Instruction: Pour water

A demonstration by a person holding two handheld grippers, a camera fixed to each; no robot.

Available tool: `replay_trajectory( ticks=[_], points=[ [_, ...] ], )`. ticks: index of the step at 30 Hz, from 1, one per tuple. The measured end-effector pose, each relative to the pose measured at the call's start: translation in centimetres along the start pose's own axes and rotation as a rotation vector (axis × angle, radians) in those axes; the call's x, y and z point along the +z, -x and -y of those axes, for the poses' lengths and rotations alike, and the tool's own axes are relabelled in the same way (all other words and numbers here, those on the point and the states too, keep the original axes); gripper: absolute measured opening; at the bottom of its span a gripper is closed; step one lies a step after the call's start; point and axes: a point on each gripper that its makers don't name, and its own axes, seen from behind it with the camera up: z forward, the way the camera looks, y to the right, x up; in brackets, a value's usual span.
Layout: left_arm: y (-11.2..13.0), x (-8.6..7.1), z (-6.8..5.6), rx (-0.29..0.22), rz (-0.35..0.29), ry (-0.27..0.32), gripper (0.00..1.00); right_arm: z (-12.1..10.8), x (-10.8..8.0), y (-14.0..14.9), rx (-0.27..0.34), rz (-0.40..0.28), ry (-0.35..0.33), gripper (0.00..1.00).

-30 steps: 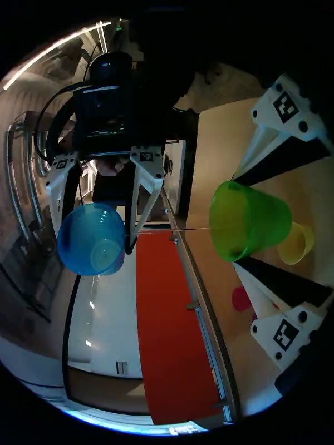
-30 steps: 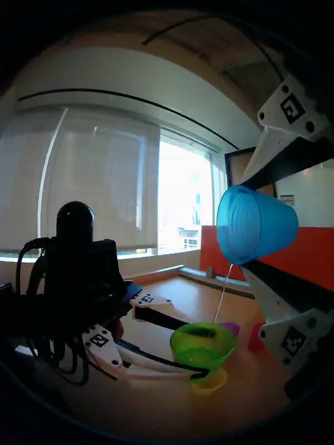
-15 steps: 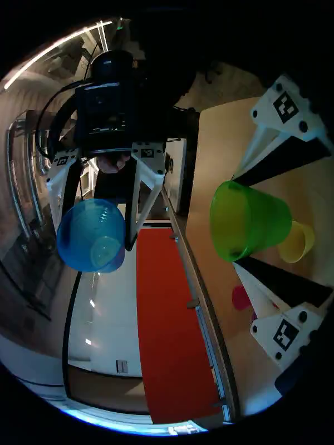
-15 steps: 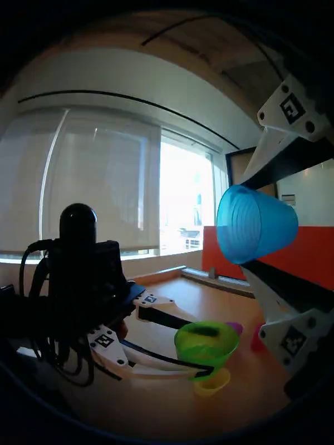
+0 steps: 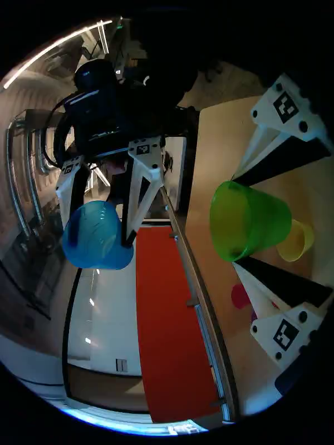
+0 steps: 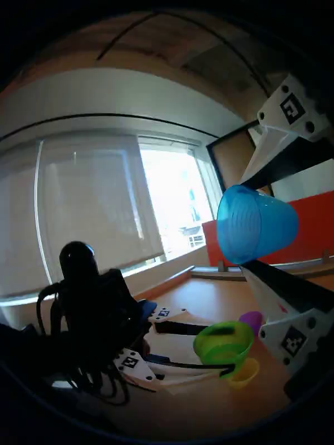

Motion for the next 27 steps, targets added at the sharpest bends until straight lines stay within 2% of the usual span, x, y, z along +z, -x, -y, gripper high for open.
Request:
replay_trajectory(
  ticks=[5,11,20,27],
  points=[
    [0.0,0.1,0.0,-0.001,0.001,-0.002,0.86,-0.2,-0.2,0.7,0.153,0.015,0.021,0.89],
    [0.1,0.2,0.0,0.001,0.006,-0.002,0.86,0.8,-0.5,1.6,0.336,0.041,0.009,0.9],
    [0.2,0.3,0.3,0.002,0.01,-0.007,0.86,2.0,-1.1,2.0,0.712,0.04,-0.038,0.9],
    [0.1,0.2,0.5,0.002,0.011,-0.013,0.86,2.7,-1.2,2.1,0.944,0.038,-0.083,0.9]
  ],
)
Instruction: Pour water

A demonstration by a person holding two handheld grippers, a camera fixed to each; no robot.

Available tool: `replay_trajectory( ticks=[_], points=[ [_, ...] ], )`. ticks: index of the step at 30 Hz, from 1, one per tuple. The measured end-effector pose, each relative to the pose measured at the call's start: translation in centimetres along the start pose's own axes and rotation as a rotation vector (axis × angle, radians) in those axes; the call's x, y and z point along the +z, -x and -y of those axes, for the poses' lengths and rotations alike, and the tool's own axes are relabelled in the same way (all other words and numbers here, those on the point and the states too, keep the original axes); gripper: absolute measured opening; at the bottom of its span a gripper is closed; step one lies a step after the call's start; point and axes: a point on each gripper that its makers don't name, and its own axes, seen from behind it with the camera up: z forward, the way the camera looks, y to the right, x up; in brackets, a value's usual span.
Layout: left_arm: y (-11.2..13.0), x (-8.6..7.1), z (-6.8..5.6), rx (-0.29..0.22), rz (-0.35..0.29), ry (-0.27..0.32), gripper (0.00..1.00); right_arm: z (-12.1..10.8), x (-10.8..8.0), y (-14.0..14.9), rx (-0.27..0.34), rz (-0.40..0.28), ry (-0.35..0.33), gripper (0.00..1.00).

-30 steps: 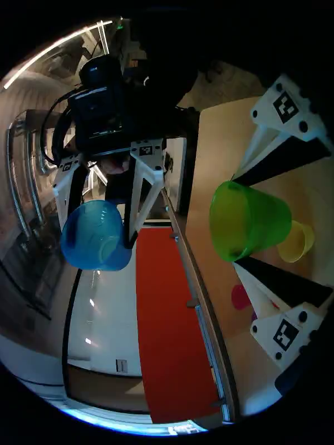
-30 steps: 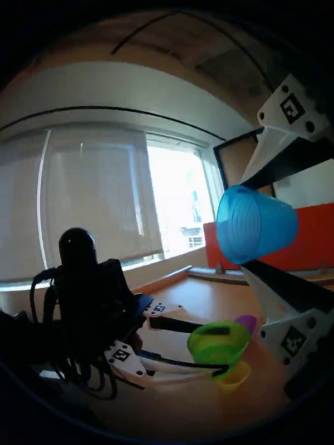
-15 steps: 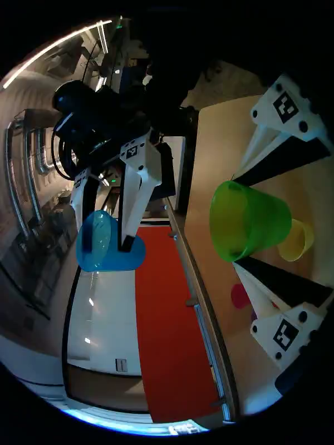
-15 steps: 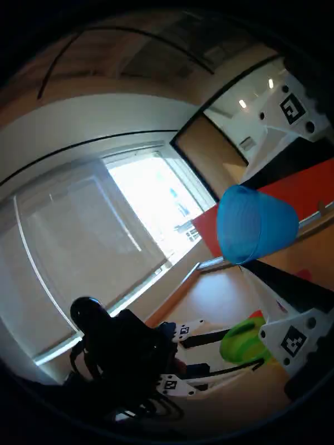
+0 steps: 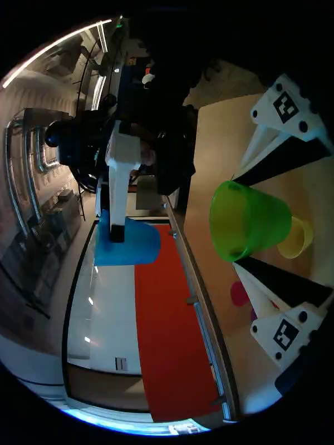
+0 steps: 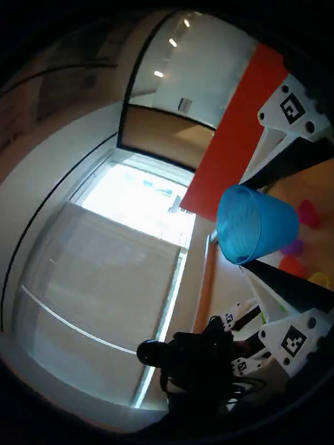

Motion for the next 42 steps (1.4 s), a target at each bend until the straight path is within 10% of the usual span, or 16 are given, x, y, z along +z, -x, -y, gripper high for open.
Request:
replay_trajectory(
  ticks=[20,42],
  points=[
    [0.3,-0.5,0.8,0.01,0.044,-0.013,0.86,0.5,-0.4,3.1,0.222,0.092,-0.036,0.89],
    [4.0,-1.6,2.1,0.075,0.243,-0.029,0.86,1.4,-2.9,7.3,0.225,0.207,-0.092,0.89]
  ],
)
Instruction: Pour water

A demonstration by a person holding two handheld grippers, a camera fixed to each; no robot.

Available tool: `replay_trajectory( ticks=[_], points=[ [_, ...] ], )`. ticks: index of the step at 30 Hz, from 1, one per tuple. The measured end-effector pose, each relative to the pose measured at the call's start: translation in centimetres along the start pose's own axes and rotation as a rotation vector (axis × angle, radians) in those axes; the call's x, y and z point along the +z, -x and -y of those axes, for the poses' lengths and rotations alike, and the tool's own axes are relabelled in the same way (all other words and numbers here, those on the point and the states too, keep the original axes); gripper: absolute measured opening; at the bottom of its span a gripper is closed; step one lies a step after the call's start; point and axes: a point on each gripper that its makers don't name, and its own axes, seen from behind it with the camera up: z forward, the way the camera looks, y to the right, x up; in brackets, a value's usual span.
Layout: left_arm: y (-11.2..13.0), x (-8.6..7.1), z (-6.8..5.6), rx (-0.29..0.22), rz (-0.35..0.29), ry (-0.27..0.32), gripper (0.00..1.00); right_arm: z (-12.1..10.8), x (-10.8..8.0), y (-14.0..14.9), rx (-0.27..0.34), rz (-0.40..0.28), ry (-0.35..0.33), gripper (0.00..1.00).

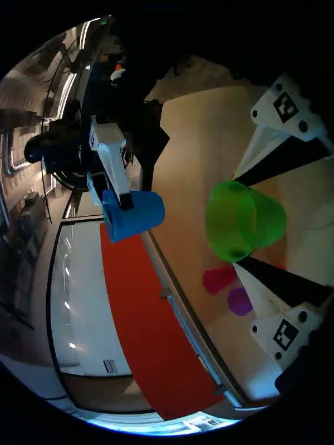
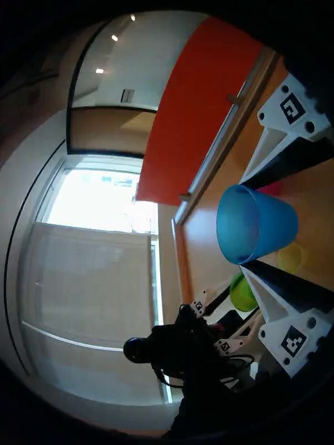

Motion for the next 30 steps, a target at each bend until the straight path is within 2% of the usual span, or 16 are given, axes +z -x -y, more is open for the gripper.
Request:
replay_trajectory(
  ticks=[14,30],
  points=[
    [4.2,-0.3,0.6,0.015,0.163,0.004,0.86,0.1,-0.5,4.5,0.006,0.094,-0.042,0.89],
    [8.0,0.1,0.8,0.014,0.281,0.035,0.86,-0.5,0.1,8.9,0.031,0.174,-0.067,0.9]
  ],
)
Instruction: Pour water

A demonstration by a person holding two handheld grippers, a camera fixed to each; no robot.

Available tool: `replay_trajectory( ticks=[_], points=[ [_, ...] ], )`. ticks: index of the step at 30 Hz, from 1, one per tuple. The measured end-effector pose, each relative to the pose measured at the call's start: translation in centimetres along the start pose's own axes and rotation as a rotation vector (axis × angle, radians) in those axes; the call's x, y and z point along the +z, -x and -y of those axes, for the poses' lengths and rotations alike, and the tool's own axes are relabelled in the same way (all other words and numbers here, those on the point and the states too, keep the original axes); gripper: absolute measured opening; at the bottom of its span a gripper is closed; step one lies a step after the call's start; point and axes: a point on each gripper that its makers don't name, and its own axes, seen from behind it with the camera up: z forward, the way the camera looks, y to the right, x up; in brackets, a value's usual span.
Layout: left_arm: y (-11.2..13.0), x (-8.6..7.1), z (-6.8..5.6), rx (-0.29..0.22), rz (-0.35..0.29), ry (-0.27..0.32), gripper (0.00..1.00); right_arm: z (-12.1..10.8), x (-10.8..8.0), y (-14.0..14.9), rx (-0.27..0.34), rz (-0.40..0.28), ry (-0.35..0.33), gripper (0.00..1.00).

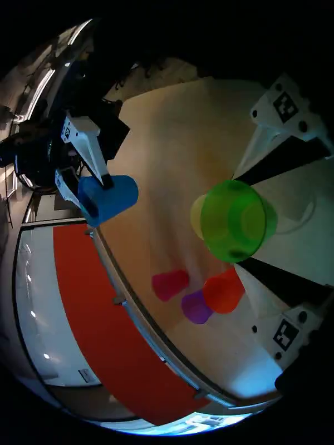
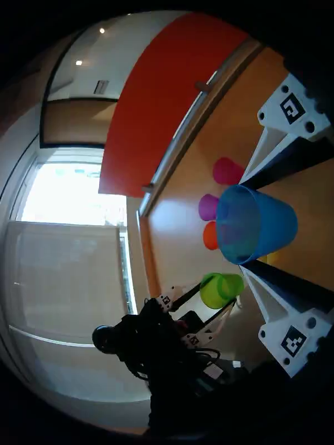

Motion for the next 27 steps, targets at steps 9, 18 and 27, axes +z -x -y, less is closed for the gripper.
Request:
replay_trajectory(
  ticks=[9,18,27],
  points=[
    [1.8,1.3,0.4,-0.024,0.037,0.012,0.86,-0.4,0.9,1.6,0.016,0.022,-0.009,0.9],
    [3.7,2.3,0.8,-0.028,0.079,0.023,0.86,-0.7,1.9,3.1,0.018,0.052,-0.012,0.9],
    [5.1,3.0,0.7,-0.034,0.104,0.037,0.86,-0.7,2.6,3.7,0.02,0.066,-0.023,0.9]
  ],
)
